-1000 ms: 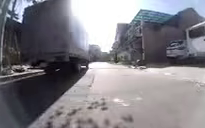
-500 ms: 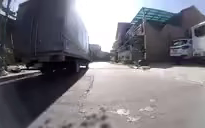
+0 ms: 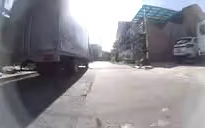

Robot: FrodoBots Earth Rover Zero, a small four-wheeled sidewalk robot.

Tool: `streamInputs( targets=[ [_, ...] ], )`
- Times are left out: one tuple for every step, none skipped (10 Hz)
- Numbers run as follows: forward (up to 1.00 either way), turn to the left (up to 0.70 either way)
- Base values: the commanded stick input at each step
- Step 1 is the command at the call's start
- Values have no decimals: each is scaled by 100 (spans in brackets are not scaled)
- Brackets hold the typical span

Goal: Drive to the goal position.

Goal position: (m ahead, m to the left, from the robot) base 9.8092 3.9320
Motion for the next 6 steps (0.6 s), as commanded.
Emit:
streamInputs(
  targets=[
    [70,0],
    [70,0],
    [70,0],
    [70,0],
    [70,4],
    [70,11]
  ],
)
